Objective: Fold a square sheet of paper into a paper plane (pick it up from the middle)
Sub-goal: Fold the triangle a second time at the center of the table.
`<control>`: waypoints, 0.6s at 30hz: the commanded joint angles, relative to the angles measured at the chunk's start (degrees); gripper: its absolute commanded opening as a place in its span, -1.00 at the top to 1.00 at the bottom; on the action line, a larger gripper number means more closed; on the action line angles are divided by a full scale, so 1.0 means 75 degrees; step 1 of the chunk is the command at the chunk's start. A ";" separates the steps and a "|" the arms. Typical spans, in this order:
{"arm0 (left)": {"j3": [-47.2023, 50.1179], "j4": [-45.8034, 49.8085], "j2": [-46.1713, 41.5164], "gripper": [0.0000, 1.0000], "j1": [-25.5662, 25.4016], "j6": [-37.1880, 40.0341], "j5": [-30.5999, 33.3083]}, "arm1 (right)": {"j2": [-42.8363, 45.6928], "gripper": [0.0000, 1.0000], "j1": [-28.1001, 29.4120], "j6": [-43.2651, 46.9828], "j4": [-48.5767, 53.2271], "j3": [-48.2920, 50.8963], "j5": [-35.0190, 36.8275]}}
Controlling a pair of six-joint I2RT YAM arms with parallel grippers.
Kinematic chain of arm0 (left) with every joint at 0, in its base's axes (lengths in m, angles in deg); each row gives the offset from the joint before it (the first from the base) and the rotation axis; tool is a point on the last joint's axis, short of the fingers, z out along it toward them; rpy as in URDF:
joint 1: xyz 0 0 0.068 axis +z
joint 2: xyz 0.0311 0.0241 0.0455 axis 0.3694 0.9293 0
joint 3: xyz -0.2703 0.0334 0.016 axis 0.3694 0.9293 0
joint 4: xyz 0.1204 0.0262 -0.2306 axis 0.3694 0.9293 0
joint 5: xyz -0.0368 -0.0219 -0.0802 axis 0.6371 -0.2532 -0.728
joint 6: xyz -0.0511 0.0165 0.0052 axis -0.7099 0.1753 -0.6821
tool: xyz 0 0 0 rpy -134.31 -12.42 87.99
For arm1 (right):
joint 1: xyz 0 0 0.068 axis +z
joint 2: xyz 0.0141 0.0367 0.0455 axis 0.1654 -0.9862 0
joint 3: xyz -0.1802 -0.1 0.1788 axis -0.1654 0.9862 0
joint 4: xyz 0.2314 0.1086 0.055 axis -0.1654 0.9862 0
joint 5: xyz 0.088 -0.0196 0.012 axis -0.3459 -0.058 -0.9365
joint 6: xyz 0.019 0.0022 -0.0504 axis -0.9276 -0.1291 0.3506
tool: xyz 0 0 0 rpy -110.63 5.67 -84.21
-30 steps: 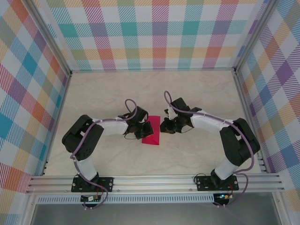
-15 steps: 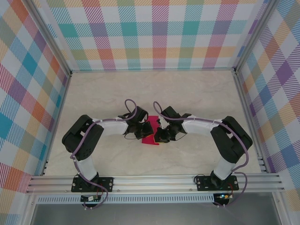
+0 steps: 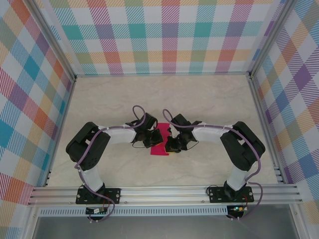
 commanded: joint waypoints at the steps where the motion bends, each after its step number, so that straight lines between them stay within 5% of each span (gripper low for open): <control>1: 0.0343 0.0825 0.0496 0.85 -0.0058 -0.0077 0.0443 | -0.0187 0.80 0.0048 0.0019 0.0217 0.0007 -0.0044; 18: 0.0328 0.0802 0.0511 0.85 -0.0058 -0.0122 0.0399 | 0.0319 0.80 0.0199 0.0009 0.0446 -0.0155 0.0353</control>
